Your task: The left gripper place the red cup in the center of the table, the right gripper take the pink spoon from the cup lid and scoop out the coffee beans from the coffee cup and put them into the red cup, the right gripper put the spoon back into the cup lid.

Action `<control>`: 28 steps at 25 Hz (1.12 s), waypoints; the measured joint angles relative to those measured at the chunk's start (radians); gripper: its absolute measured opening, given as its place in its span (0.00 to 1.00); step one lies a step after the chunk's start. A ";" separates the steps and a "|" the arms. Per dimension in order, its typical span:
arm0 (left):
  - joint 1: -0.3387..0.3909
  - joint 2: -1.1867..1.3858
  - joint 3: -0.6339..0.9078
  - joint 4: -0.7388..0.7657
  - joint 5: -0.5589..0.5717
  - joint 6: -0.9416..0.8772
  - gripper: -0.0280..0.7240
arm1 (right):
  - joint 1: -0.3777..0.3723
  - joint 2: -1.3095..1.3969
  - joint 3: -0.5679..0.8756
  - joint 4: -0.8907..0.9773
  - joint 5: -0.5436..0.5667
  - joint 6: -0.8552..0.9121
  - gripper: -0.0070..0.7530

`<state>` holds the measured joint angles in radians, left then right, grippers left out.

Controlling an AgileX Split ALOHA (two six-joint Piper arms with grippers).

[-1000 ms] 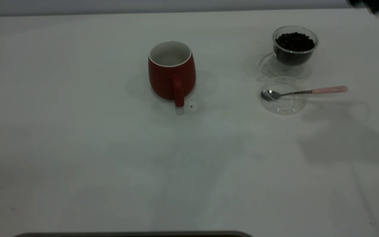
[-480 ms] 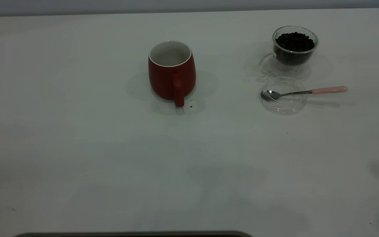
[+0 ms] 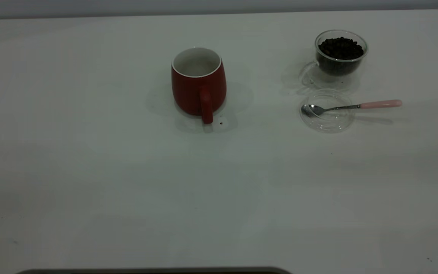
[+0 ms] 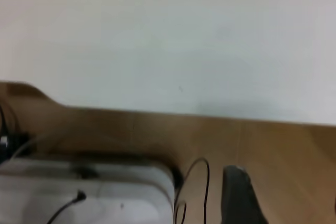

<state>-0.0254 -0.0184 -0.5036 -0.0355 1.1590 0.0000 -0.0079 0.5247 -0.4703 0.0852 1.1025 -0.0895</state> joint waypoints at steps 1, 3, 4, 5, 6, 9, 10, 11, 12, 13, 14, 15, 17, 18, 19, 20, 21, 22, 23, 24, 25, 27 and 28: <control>0.000 0.000 0.000 0.000 0.000 0.000 0.51 | 0.000 -0.038 0.001 0.001 0.000 0.000 0.62; 0.000 0.000 0.000 0.000 0.000 0.000 0.51 | 0.000 -0.103 0.001 0.001 0.000 0.000 0.62; 0.000 0.000 0.000 0.000 0.000 0.000 0.51 | 0.000 -0.137 0.001 0.001 0.001 0.000 0.62; 0.000 0.000 0.000 0.000 0.000 0.000 0.51 | 0.000 -0.172 0.001 0.001 0.002 0.000 0.62; 0.000 0.000 0.000 0.000 0.000 0.000 0.51 | 0.000 -0.208 0.001 0.001 0.002 0.000 0.62; 0.000 0.000 0.000 0.000 0.000 0.000 0.51 | 0.000 -0.312 0.001 0.001 0.007 0.000 0.62; 0.000 0.000 0.000 0.000 0.000 0.000 0.51 | 0.000 -0.341 0.001 0.001 0.010 0.000 0.62; 0.000 0.000 0.000 0.000 0.000 0.000 0.51 | 0.000 -0.375 0.001 0.001 0.011 0.000 0.62; 0.000 0.000 0.000 0.000 0.000 0.000 0.51 | 0.000 -0.408 0.001 0.001 0.012 0.000 0.62; 0.000 0.000 0.000 0.000 0.000 0.000 0.51 | 0.000 -0.439 0.001 0.001 0.014 0.000 0.62; 0.000 0.000 0.000 0.000 0.000 0.000 0.51 | 0.000 -0.464 0.001 0.001 0.016 0.000 0.62; 0.000 0.000 0.000 0.000 0.000 0.000 0.51 | 0.000 -0.484 0.001 0.001 0.018 0.000 0.62; 0.000 0.000 0.000 0.000 0.000 0.000 0.51 | 0.000 -0.490 0.001 0.001 0.021 0.000 0.62; 0.000 0.000 0.000 0.000 0.000 0.000 0.51 | 0.000 -0.490 0.001 0.001 0.021 0.000 0.62; 0.000 0.000 0.000 0.000 0.000 0.000 0.51 | 0.000 -0.491 0.001 0.001 0.021 0.000 0.62; 0.000 0.000 0.000 0.000 0.000 0.000 0.51 | 0.000 -0.491 0.001 0.001 0.021 0.000 0.62; 0.000 0.000 0.000 0.000 0.000 0.000 0.51 | 0.000 -0.491 0.001 0.001 0.021 0.000 0.62; 0.000 0.000 0.000 0.000 0.000 0.000 0.51 | 0.000 -0.491 0.001 0.001 0.021 0.000 0.62; 0.000 0.000 0.000 0.000 0.000 0.000 0.51 | 0.000 -0.491 0.001 0.001 0.021 0.000 0.62; 0.000 0.000 0.000 0.000 0.000 0.000 0.51 | 0.000 -0.491 0.001 0.001 0.021 0.000 0.62; 0.000 0.000 0.000 0.000 0.000 0.000 0.51 | 0.000 -0.491 0.001 0.001 0.021 0.000 0.62; 0.000 0.000 0.000 0.000 0.000 0.000 0.51 | 0.000 -0.491 0.001 0.001 0.021 0.000 0.62; 0.000 0.000 0.000 0.000 0.000 0.000 0.51 | 0.000 -0.491 0.001 0.001 0.021 0.000 0.62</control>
<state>-0.0254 -0.0184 -0.5036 -0.0355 1.1590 0.0000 -0.0079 0.0340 -0.4696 0.0861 1.1230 -0.0895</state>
